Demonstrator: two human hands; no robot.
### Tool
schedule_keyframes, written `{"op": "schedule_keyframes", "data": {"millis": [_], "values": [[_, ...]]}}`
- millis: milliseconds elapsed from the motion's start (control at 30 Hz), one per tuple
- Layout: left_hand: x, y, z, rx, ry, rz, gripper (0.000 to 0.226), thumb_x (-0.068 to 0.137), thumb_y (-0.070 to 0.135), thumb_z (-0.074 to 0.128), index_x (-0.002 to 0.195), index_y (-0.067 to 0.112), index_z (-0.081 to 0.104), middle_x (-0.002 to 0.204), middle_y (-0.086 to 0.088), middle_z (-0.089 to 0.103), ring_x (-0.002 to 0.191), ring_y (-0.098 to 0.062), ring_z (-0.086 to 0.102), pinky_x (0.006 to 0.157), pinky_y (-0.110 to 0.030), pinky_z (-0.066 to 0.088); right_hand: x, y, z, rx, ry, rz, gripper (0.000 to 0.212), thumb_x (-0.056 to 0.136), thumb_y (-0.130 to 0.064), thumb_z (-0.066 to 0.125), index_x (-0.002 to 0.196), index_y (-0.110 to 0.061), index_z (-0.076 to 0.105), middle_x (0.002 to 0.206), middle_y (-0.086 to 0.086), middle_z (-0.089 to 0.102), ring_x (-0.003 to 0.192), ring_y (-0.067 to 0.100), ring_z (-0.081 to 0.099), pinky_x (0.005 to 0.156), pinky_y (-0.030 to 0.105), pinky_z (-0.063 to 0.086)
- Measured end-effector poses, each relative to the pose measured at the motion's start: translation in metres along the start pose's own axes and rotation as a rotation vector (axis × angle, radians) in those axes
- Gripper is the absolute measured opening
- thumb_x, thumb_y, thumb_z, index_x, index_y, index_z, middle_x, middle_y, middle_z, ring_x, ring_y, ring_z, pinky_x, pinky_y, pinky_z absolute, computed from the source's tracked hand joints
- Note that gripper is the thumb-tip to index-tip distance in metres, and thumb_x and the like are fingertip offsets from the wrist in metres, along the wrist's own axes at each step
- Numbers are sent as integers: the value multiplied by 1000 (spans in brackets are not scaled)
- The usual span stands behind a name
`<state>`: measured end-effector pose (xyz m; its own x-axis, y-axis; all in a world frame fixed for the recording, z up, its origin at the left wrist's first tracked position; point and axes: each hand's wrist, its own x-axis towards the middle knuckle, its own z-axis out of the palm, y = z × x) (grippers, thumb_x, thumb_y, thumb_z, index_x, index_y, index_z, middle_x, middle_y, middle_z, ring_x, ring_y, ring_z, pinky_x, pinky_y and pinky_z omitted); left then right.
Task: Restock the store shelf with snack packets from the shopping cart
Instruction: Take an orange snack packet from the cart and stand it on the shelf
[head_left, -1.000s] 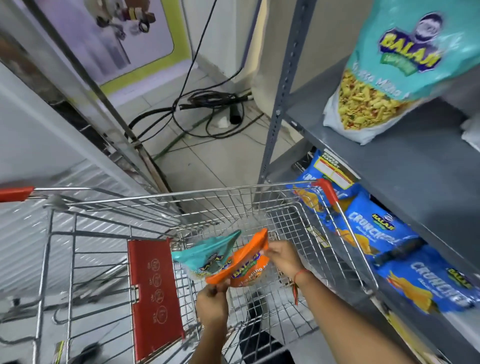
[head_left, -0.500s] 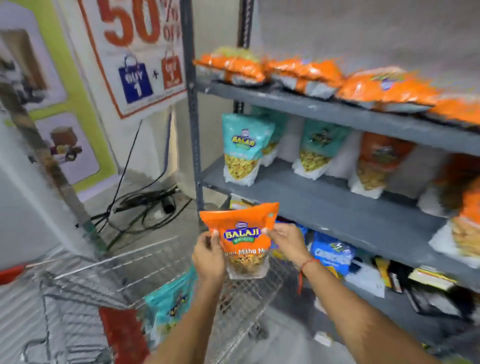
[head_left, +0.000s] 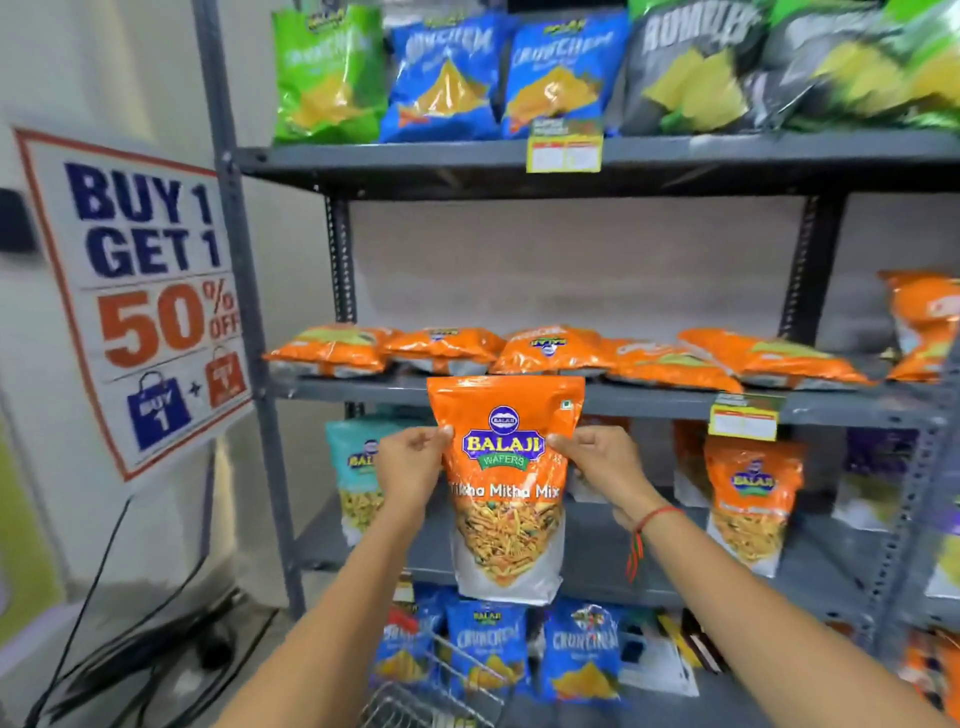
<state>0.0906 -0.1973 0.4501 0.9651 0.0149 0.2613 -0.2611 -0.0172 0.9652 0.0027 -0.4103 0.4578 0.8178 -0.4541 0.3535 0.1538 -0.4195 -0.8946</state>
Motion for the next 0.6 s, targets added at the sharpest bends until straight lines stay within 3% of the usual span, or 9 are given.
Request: {"op": "schedule_keyframes", "data": {"millis": [167,300,367,467,600], "values": [[2,12,22,-33,-36,26,16,80,32,70,66,23,69,80,-8,77,76,-23,73,75,-44,60,9,3,-19,31,31,-4,46,78,-39,72,65,5,65,52,-1,63,53,15,55,54,31,41],[8,6,37,-28,-53,2,17,76,36,72,65,23,71,77,-5,77,76,-22,73,76,-47,60,17,17,-26,16,37,-4,46,78,-40,72,67,5,66,59,13,64,54,12,52,57,31,39],[12,-1,47,-16,-81,-14,18,75,36,72,66,20,72,76,-6,77,75,-26,74,74,-49,60,22,27,-30,11,37,15,40,78,-37,73,68,2,70,65,7,72,55,9,57,59,30,43],[20,-21,66,-10,-131,-45,17,73,36,74,67,20,75,75,-5,78,75,-24,74,76,-51,60,34,53,-37,-16,34,48,37,77,-38,73,70,-2,73,76,10,78,70,20,72,69,41,56],[23,-55,105,9,-142,-102,16,75,34,74,61,25,74,76,-3,77,77,-22,74,81,-49,59,55,101,-51,-62,11,112,40,77,-40,73,74,0,72,79,8,78,83,28,73,81,46,57]]}}
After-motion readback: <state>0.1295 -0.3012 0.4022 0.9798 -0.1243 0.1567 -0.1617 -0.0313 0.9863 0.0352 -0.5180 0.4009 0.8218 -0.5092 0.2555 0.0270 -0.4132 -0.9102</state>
